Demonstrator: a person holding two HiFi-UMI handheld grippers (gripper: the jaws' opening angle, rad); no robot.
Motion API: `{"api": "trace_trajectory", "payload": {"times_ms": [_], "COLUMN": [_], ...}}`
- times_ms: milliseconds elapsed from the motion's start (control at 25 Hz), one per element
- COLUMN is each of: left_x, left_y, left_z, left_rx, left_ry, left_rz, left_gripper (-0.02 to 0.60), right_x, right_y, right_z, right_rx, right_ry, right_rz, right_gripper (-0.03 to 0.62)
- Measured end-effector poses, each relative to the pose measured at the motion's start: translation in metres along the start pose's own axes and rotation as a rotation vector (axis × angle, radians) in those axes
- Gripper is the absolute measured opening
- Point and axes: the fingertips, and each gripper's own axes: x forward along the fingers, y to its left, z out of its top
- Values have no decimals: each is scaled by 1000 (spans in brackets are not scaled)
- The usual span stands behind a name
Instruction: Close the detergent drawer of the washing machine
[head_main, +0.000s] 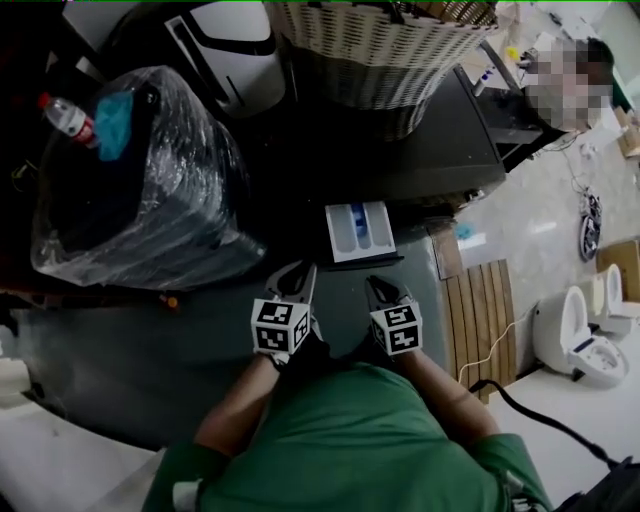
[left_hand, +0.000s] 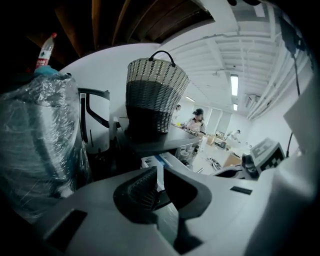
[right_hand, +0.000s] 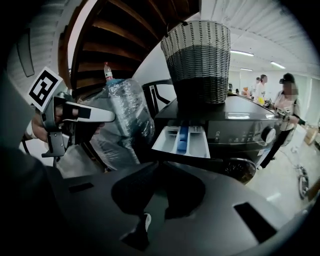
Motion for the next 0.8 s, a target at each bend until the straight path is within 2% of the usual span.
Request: {"api": "trace_trajectory", "payload": {"times_ms": [160,320,600,800], "left_x": [11,19,30,40], "left_y": [15,31,35,32], "left_z": [-5,-9,-22,-32], "left_rx": [28,37,14,0], "left_ry": [44,77,120,155], "left_rz": [-63,-67,-20,-15], "left_gripper": [54,54,54,54], "right_x": [18,33,57,59], "right_y": [-4,-17,-35,-37], "right_z": [-7,-14,-28,-29], "right_rx": [30,75,93,84], "right_ry": [25,38,67,35], "right_rz": [-71,-117,-87,-96], "right_gripper": [25,23,21,21]}}
